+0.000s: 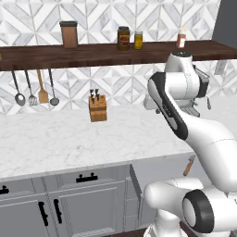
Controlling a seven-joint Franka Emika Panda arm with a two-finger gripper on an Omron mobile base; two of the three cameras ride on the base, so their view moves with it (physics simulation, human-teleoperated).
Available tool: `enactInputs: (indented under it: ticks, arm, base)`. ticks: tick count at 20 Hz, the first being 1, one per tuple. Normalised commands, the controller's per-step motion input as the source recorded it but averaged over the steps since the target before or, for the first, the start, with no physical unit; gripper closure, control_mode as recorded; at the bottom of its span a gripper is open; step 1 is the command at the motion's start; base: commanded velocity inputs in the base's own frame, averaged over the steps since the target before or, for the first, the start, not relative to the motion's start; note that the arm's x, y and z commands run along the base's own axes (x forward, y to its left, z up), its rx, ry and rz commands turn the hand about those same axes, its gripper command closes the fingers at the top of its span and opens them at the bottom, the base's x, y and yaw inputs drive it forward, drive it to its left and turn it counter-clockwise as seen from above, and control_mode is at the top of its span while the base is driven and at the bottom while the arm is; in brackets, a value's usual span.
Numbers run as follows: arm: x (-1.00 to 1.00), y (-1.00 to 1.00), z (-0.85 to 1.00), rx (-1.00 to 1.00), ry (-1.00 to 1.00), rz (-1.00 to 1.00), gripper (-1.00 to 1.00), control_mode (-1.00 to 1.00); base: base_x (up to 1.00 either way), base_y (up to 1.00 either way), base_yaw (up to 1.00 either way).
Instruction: Pick up the knife from the drawer and place it on the cutting board. Then place the meat from the plate to the cutting board.
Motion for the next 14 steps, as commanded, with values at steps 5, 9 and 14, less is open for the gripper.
enactInputs:
  ticks: [5,9,14]
  arm:
    - [-0.37,-0.15,-0.06,0.00,0.00,0.00,-1.00,-1.00]
    - [-0.78,-0.58,-0.19,0.00,0.00,-0.06,-1.00,-1.00]
    - [-0.60,-0.13,-0.39,0.00,0.00,-0.02,-1.00,-1.00]
  base:
    - [0.00,0.00,0.00]
    - [0.00,0.00,0.00]
    - [0.00,0.00,0.00]
